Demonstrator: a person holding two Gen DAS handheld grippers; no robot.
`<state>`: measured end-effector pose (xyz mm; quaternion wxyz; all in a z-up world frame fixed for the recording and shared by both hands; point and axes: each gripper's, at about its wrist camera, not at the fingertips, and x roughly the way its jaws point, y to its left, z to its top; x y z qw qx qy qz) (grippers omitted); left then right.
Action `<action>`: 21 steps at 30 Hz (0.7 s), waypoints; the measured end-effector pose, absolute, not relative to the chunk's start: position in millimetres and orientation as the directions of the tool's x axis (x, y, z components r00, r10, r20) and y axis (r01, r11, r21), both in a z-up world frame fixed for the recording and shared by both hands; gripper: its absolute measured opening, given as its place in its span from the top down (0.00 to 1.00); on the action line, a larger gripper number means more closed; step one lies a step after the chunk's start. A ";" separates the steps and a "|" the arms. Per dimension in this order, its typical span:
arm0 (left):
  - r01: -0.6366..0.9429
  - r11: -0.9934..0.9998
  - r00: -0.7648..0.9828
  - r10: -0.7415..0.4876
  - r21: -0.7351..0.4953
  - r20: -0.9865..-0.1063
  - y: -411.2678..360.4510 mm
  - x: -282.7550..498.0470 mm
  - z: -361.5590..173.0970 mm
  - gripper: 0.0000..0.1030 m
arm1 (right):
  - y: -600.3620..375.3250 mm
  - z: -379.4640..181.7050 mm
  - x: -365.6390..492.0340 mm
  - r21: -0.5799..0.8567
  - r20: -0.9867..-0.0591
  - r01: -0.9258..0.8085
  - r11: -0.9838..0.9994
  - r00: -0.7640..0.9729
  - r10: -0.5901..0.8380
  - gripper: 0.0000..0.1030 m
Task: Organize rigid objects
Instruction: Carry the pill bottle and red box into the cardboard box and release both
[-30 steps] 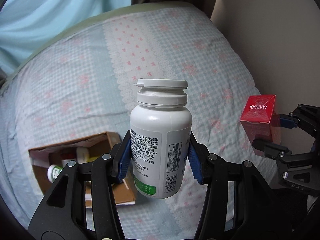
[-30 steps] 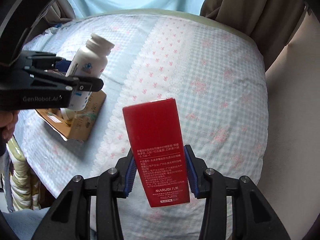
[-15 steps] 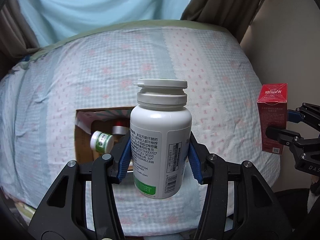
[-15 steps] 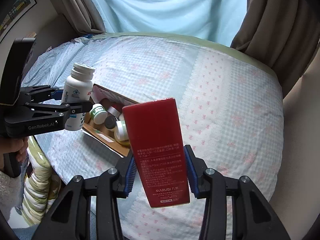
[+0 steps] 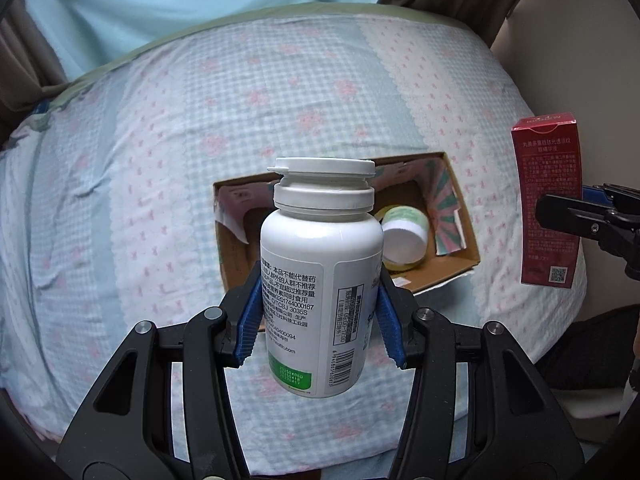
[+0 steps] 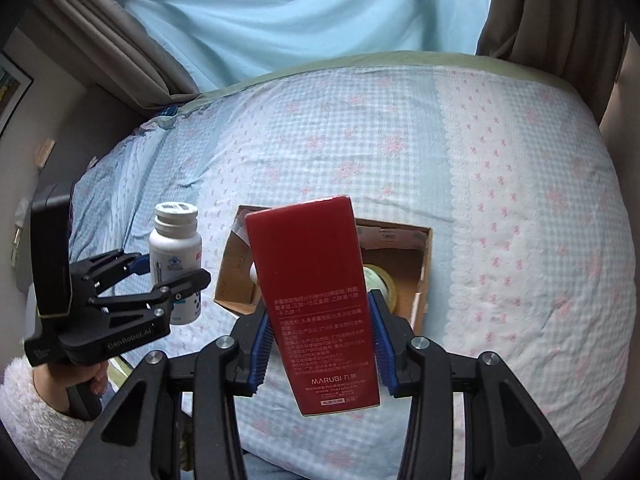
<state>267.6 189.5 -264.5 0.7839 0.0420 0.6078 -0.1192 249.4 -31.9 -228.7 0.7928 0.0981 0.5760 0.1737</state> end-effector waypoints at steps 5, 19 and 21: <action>0.229 0.967 0.173 -0.153 -0.112 -0.973 214.2 277.6 -299.3 0.54 | 0.3 -260.0 262.1 0.412 -0.880 -0.064 0.909 0.228 0.416 0.60; 0.177 0.975 0.047 -0.146 -0.136 -0.988 227.7 302.6 -385.4 0.54 | 27.2 -360.5 299.5 0.416 -0.909 0.103 0.904 0.086 0.409 0.60; 0.183 0.974 0.038 -0.140 -0.130 -0.990 224.3 307.5 -393.9 0.54 | 27.5 -371.0 306.6 0.405 -0.914 0.108 0.908 0.073 0.399 0.60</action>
